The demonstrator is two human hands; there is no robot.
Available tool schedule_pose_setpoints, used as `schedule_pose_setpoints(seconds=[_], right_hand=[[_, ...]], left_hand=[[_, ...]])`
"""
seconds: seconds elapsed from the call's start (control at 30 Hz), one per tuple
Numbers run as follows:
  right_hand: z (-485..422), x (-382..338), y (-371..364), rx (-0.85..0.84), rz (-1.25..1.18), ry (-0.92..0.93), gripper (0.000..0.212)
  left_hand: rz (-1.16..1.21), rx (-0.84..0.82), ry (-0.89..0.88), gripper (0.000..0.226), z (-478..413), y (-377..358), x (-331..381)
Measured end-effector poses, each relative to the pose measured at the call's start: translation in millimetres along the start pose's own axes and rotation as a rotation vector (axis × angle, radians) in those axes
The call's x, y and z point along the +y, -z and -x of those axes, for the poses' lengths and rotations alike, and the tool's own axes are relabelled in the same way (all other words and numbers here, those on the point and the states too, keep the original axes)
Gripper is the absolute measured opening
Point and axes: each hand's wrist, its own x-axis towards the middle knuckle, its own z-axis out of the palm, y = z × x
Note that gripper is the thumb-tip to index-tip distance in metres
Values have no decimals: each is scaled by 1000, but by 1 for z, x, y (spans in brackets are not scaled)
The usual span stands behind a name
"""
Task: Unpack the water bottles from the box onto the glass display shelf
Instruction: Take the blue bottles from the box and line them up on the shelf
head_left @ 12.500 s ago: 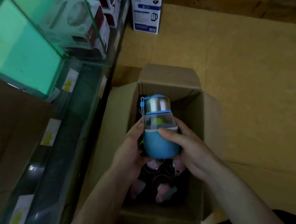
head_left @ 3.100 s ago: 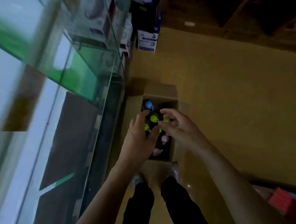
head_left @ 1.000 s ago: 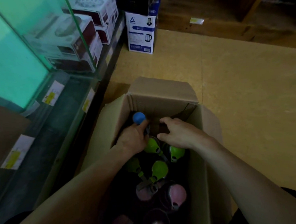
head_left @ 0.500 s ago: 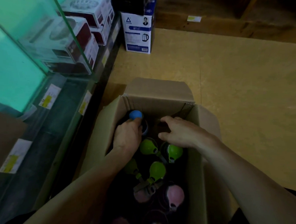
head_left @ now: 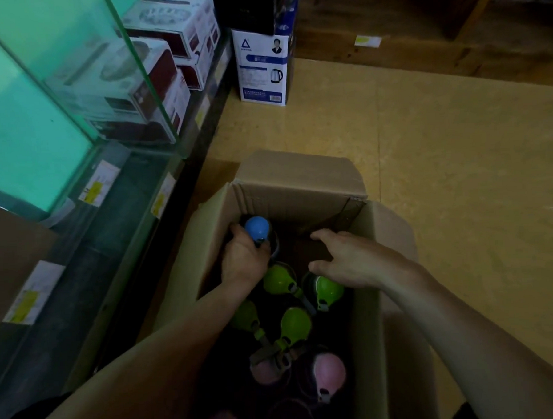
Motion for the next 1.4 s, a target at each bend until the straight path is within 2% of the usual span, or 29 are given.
schedule_pose_setpoints(seconds=[0.13, 0.3, 0.4, 0.7, 0.8, 0.97, 1.07, 1.27, 1.4], right_hand=[[2, 3, 4, -8, 17, 7, 71], [2, -3, 6, -12, 16, 28, 70], [0, -10, 6, -28, 25, 50, 70], [-2, -18, 6, 3, 32, 77, 70], [-1, -18, 6, 20, 20, 74, 69], [-1, -15, 4, 45, 5, 67, 69], [-2, -14, 4, 70, -23, 68, 70], [-5, -18, 3, 111, -105, 107, 76], [-3, -20, 3, 115, -175, 145, 82]], left_hand=[[-42, -21, 39, 51, 0, 0, 2], [-82, -157, 107, 35, -5, 6, 0], [-74, -183, 108, 35, -1, 7, 2], [310, -225, 137, 25, 1, 22, 7], [321, -180, 58, 15, 3, 32, 18], [102, -123, -122, 21, 15, 47, 26], [66, -77, -205, 18, 25, 60, 33], [-204, 141, -405, 34, 23, 85, 31], [-83, 121, -471, 45, 10, 89, 15]])
